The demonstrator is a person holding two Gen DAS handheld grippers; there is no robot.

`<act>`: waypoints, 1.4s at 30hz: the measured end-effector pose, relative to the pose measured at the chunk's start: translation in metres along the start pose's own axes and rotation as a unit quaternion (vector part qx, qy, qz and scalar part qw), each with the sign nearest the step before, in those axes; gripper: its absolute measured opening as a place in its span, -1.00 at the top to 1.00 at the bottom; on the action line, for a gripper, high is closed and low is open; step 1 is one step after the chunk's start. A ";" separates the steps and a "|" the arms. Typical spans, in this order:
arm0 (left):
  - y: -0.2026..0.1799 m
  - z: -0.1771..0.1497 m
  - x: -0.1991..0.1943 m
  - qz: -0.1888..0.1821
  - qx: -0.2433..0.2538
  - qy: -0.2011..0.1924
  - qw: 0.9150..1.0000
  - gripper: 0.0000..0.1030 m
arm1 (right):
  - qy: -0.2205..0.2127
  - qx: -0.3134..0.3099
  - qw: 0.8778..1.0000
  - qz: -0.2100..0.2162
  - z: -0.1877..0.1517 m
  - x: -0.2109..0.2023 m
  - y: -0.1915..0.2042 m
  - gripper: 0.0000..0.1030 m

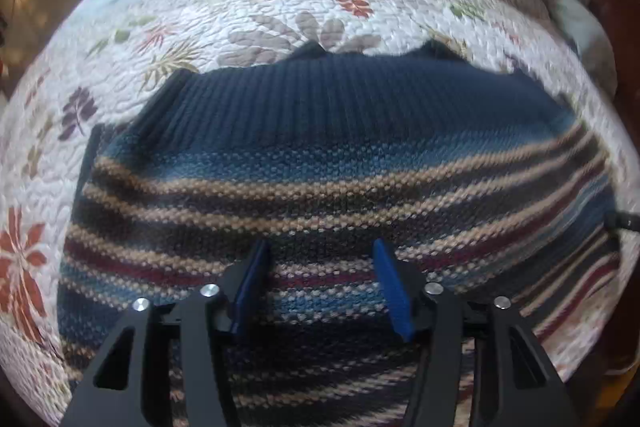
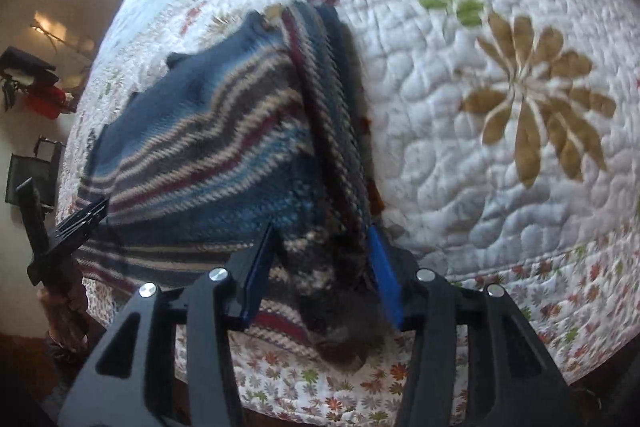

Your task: Fold small clothes

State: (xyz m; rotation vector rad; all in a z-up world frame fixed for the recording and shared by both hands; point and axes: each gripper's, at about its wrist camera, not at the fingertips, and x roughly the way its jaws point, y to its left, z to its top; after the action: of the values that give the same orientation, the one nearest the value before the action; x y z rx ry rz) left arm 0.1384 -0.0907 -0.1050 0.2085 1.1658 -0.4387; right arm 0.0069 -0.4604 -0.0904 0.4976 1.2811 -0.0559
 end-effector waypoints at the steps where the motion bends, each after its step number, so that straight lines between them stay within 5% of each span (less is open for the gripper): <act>1: 0.000 0.000 0.000 0.001 0.000 -0.002 1.000 -0.11 | 0.004 0.002 1.000 -0.004 -0.002 0.007 -0.002 0.00; 7: 0.010 0.001 0.001 -0.030 -0.008 -0.002 1.000 -0.11 | 0.001 0.023 1.000 -0.008 -0.010 0.028 -0.004 -0.05; 19: 0.016 0.000 0.005 -0.060 -0.015 -0.007 0.998 -0.19 | -0.005 0.094 0.995 0.026 -0.015 0.019 -0.004 0.59; 29: 0.026 -0.002 -0.006 -0.085 -0.026 -0.027 0.996 -0.24 | -0.043 0.102 0.993 0.045 -0.016 -0.035 0.035 0.70; 35: 0.035 -0.004 -0.002 0.031 -0.010 -0.049 0.998 -0.28 | -0.054 0.055 0.997 0.028 -0.010 -0.046 0.085 0.70; 42: 0.046 0.000 0.007 -0.008 -0.037 -0.027 0.999 -0.35 | -0.061 0.048 0.996 0.033 -0.004 -0.053 0.117 0.70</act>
State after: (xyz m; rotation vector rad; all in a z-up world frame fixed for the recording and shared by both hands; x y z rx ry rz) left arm 0.1611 -0.0508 -0.1140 0.1220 1.1290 -0.4118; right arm 0.0241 -0.3667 -0.0040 0.6095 1.1457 -0.0912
